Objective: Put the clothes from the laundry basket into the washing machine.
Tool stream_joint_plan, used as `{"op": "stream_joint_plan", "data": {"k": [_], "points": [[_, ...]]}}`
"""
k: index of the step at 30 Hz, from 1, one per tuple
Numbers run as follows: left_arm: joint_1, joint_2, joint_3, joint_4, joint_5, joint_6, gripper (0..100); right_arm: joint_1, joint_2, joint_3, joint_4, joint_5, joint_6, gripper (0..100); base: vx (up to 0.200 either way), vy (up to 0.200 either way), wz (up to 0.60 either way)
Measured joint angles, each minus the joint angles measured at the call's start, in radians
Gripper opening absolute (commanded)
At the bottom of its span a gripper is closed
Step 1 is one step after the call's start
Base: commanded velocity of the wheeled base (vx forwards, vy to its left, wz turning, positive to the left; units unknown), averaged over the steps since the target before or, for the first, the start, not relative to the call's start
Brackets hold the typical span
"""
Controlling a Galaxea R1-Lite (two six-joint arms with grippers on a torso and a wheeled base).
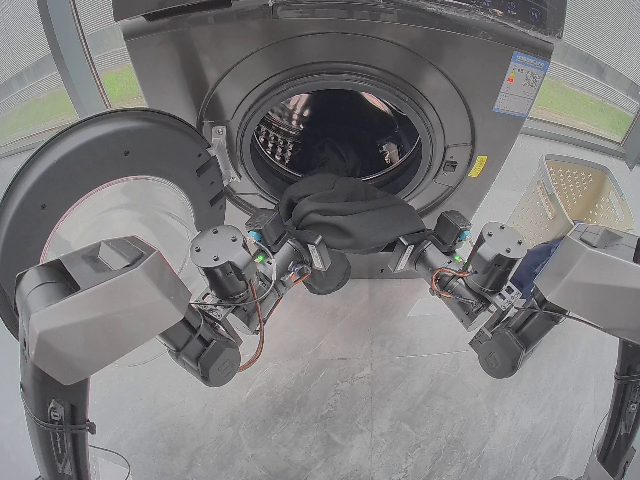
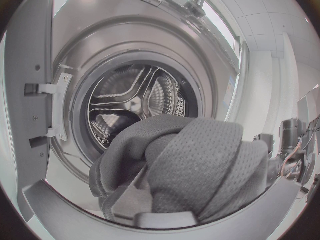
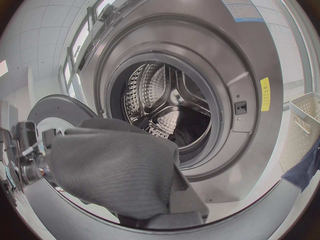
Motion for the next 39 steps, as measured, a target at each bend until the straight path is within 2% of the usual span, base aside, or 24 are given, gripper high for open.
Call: {"op": "stream_joint_plan", "data": {"k": [5, 6, 11, 16, 19, 23, 27, 31, 35, 39], "points": [[-0.009, -0.031, 0.019, 0.000, 0.001, -0.001, 0, 0.001, 0.022, -0.006, -0.001, 0.003, -0.004, 0, 0.000, 0.000, 0.00], [-0.011, -0.035, 0.021, 0.000, 0.001, 0.000, 0, 0.003, 0.024, -0.007, -0.001, 0.003, -0.004, 100, 0.000, 0.000, 0.00], [-0.012, -0.045, 0.026, 0.000, 0.001, -0.001, 0, 0.007, 0.024, -0.004, -0.001, 0.005, -0.006, 100, 0.000, 0.000, 0.00], [-0.010, -0.049, 0.031, 0.001, 0.007, 0.000, 0, 0.010, 0.006, 0.040, -0.001, 0.023, -0.012, 100, 0.000, 0.000, 0.00], [-0.007, -0.054, 0.042, 0.001, 0.011, 0.000, 0, 0.012, -0.010, 0.103, -0.001, 0.059, -0.024, 100, 0.000, 0.000, 0.00], [-0.003, -0.068, 0.081, 0.001, 0.010, -0.001, 0, 0.014, -0.039, 0.235, -0.001, 0.123, -0.048, 100, 0.000, 0.000, 0.00], [0.001, -0.096, 0.166, -0.001, 0.006, -0.006, 0, 0.014, -0.085, 0.391, -0.001, 0.175, -0.074, 100, 0.000, 0.000, 0.00], [0.004, -0.142, 0.291, -0.003, -0.008, -0.011, 0, 0.010, -0.141, 0.518, -0.002, 0.204, -0.092, 100, 0.000, 0.000, 0.00], [0.007, -0.222, 0.432, -0.005, -0.040, -0.020, 0, -0.003, -0.207, 0.586, -0.001, 0.220, -0.099, 100, 0.000, 0.000, 0.00], [0.007, -0.299, 0.556, -0.006, -0.081, -0.031, 0, -0.025, -0.253, 0.601, -0.003, 0.219, -0.099, 100, 0.000, 0.000, 0.00]]}}
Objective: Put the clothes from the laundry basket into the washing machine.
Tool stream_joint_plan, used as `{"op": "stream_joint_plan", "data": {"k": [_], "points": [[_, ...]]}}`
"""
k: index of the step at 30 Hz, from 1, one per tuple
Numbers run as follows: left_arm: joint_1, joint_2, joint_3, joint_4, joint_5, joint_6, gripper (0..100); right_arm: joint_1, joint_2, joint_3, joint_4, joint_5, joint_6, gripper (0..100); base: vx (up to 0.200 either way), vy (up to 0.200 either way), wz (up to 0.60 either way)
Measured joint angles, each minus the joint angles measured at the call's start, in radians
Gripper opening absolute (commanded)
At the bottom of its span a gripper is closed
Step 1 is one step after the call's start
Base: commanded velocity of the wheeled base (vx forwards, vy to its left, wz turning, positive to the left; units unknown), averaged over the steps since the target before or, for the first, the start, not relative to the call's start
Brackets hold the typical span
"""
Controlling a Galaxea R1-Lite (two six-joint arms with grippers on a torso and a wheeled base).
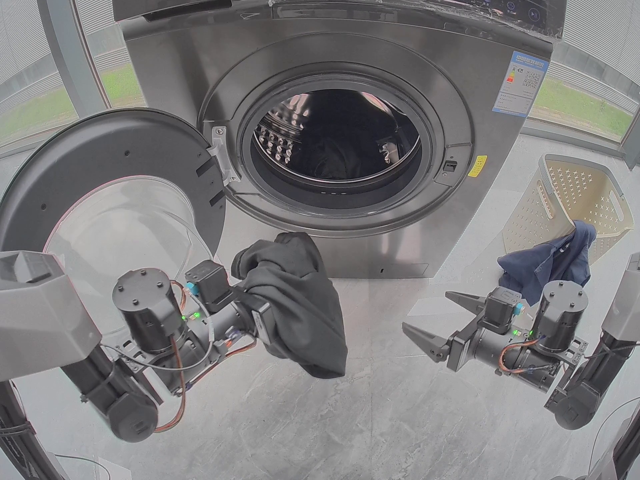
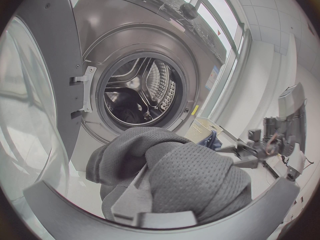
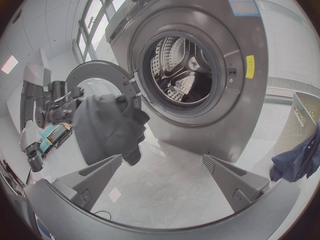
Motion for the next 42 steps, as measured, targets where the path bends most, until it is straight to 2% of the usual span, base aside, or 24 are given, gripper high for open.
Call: {"op": "stream_joint_plan", "data": {"k": [5, 10, 14, 20, 42], "points": [[-0.012, -0.066, 0.090, -0.001, -0.034, -0.002, 0, -0.057, -0.027, -0.031, 0.000, -0.047, 0.003, 100, 0.000, 0.000, 0.00], [-0.023, -0.095, 0.120, -0.001, -0.035, 0.000, 0, -0.089, -0.028, -0.043, 0.000, -0.071, 0.017, 100, 0.000, 0.000, 0.00], [-0.025, -0.100, 0.127, -0.001, -0.030, 0.006, 0, -0.102, -0.021, -0.047, 0.000, -0.072, 0.018, 100, 0.000, 0.000, 0.00], [-0.028, -0.086, 0.125, 0.000, -0.028, 0.046, 0, -0.102, -0.010, -0.049, 0.000, -0.072, 0.020, 100, 0.167, 0.000, 0.00], [-0.042, -0.064, 0.116, 0.000, -0.029, 0.049, 0, -0.066, -0.005, 0.004, 0.002, -0.068, 0.017, 100, 0.200, 0.000, 0.00]]}}
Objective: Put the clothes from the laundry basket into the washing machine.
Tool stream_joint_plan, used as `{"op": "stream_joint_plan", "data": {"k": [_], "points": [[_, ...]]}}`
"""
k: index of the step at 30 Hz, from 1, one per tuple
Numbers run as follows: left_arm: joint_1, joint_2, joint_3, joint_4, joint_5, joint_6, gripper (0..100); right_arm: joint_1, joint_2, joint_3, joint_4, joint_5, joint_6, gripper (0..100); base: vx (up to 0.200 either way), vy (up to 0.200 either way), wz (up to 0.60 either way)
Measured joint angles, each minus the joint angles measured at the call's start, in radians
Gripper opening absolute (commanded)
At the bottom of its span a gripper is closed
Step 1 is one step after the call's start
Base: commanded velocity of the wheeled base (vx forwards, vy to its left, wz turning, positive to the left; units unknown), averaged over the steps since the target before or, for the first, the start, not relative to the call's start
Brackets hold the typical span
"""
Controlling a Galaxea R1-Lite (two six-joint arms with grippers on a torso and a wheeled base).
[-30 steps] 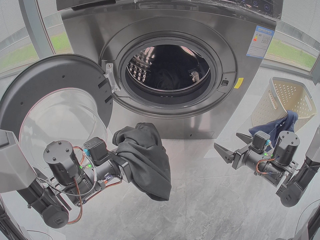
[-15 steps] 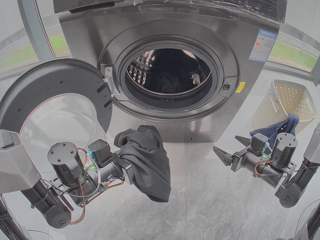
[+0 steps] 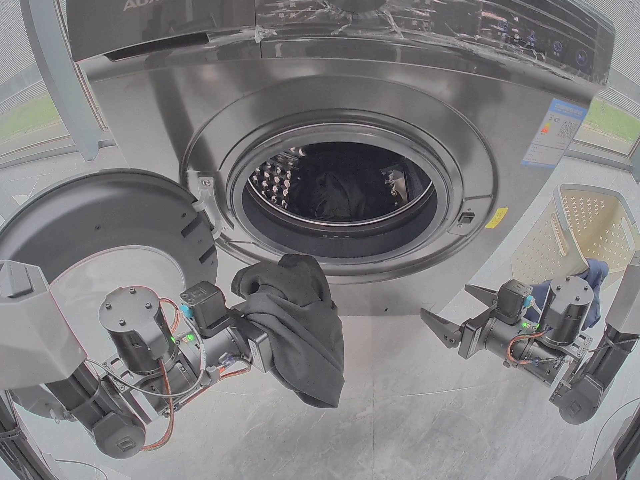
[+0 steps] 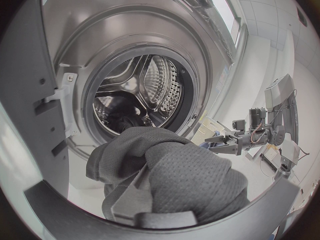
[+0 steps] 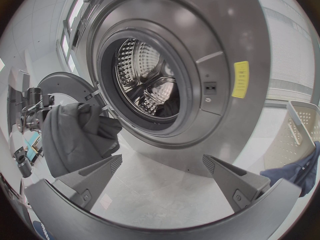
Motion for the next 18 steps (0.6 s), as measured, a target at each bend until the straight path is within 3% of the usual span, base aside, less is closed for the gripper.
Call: {"op": "stream_joint_plan", "data": {"k": [12, 18], "points": [[-0.013, 0.009, -0.004, 0.000, 0.001, 0.003, 0, 0.029, -0.001, 0.038, 0.000, 0.001, 0.000, 100, 0.000, 0.000, 0.00], [-0.018, 0.012, -0.006, 0.000, 0.003, 0.008, 0, 0.037, -0.004, 0.046, 0.000, 0.002, -0.001, 100, 0.000, -0.200, 0.00]]}}
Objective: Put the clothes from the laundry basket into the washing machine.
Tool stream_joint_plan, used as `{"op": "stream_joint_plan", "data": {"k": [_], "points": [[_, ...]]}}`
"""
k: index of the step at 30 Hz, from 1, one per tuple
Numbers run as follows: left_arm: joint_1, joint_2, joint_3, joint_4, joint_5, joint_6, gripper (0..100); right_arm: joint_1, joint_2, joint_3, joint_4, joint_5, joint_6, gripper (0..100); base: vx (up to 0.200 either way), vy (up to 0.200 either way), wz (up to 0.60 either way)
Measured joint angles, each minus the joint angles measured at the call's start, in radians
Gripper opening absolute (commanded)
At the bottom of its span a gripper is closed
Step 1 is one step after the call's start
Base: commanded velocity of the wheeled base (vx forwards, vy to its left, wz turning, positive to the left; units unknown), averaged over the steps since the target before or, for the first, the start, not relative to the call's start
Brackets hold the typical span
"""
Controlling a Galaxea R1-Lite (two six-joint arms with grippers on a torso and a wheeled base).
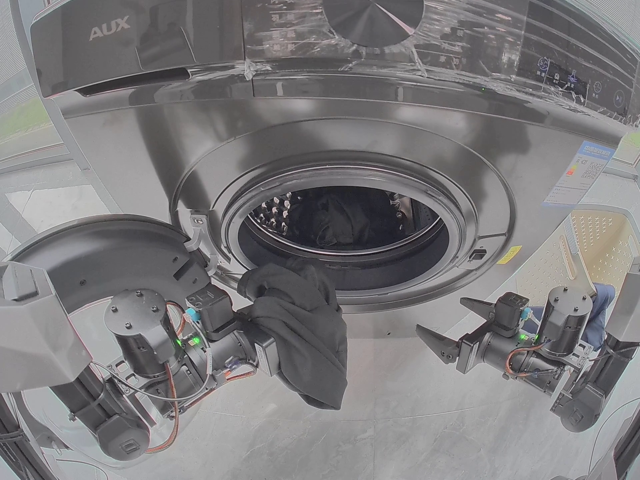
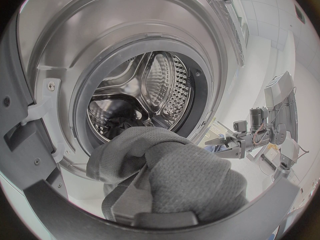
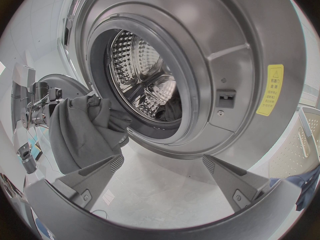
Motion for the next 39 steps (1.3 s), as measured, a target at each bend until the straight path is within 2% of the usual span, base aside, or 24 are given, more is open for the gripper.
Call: {"op": "stream_joint_plan", "data": {"k": [9, 15, 22, 31, 35, 37, 39], "points": [[-0.010, 0.007, -0.059, 0.000, 0.001, 0.003, 0, 0.064, -0.007, 0.049, 0.000, -0.002, 0.001, 100, 0.000, 0.000, 0.00], [-0.005, 0.064, -0.148, 0.001, 0.009, 0.036, 0, 0.104, -0.008, 0.064, 0.000, -0.007, 0.003, 100, 0.000, 0.000, 0.00], [0.008, 0.148, -0.268, 0.003, 0.009, 0.035, 0, 0.128, -0.008, 0.070, 0.000, -0.008, 0.005, 100, 0.000, 0.000, 0.00], [0.017, 0.279, -0.509, 0.027, 0.013, -0.004, 0, 0.131, -0.009, 0.073, 0.000, -0.008, 0.005, 100, 0.000, 0.000, 0.00], [0.021, 0.344, -0.604, 0.047, 0.022, -0.013, 0, 0.130, -0.009, 0.071, 0.000, -0.008, 0.005, 100, 0.000, 0.000, 0.00], [0.024, 0.369, -0.654, 0.079, 0.033, -0.017, 0, 0.130, -0.009, 0.070, 0.000, -0.008, 0.005, 100, 0.000, 0.000, 0.00], [0.032, 0.393, -0.712, 0.133, 0.045, -0.036, 0, 0.130, -0.009, 0.069, 0.000, -0.008, 0.005, 100, 0.000, 0.000, 0.00]]}}
